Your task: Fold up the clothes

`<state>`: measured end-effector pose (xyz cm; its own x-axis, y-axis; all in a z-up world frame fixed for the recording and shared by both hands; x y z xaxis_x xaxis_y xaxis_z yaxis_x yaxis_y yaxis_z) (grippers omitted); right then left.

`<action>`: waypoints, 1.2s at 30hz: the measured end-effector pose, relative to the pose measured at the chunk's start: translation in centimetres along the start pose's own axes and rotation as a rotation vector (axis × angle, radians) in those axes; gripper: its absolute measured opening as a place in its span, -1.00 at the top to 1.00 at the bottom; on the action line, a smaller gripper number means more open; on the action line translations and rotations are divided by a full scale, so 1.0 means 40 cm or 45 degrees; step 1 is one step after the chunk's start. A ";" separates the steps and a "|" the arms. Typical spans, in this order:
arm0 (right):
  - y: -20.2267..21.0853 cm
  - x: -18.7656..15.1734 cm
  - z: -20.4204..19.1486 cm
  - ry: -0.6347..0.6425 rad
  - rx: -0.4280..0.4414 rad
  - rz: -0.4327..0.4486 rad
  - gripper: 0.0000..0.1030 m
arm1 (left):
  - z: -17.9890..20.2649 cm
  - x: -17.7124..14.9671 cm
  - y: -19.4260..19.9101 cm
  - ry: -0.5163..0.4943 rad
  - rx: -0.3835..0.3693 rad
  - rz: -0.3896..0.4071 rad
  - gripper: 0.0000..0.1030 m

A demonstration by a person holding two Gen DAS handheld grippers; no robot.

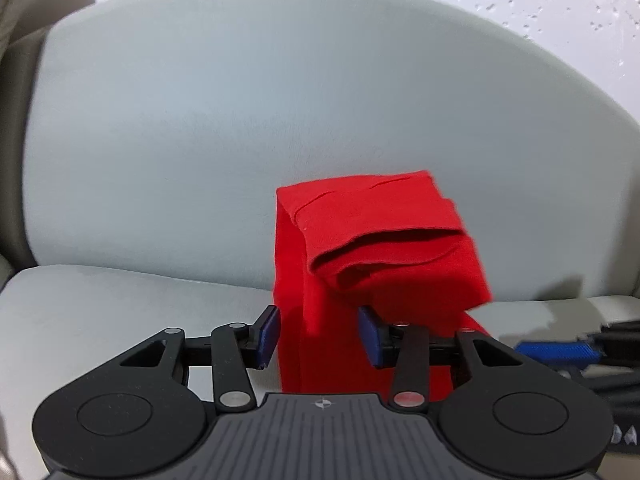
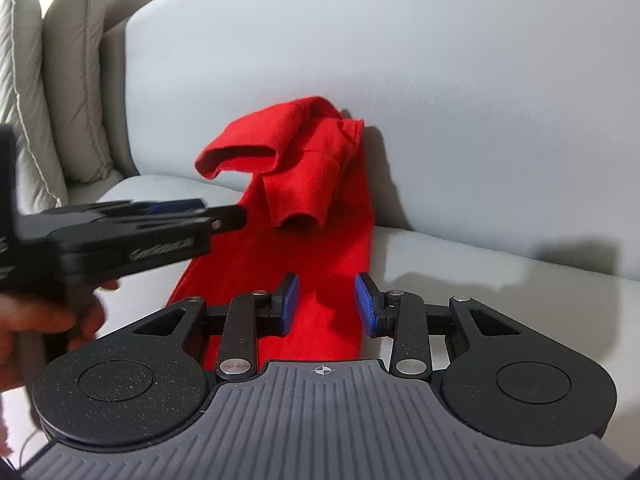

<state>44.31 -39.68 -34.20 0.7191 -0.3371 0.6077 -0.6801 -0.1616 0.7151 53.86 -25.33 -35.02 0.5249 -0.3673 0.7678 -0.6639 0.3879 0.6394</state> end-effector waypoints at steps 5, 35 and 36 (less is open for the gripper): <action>-0.029 -0.004 0.003 -0.034 0.016 -0.013 0.26 | 0.011 -0.002 -0.035 -0.117 -0.012 0.005 0.60; -0.026 0.009 -0.018 -0.032 -0.008 0.007 0.03 | -0.047 0.089 -0.061 -0.194 0.002 0.068 0.94; -0.023 0.014 -0.023 -0.029 -0.006 0.014 0.03 | -0.053 0.096 -0.056 -0.200 0.011 0.077 0.94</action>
<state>45.48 -38.88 -34.21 0.7081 -0.3600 0.6075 -0.6872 -0.1536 0.7100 58.50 -25.82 -33.41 0.3941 -0.4717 0.7888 -0.6970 0.4061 0.5911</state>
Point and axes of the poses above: each gripper's, at about its wrist camera, not at the fingertips, and y roughly against the way its jaws point, z to its right, x to its top, the point moved 10 cm from there along -y, roughly the way its jaws point, and after that the axes turned 11 degrees about -y, right-handed, at the moved point
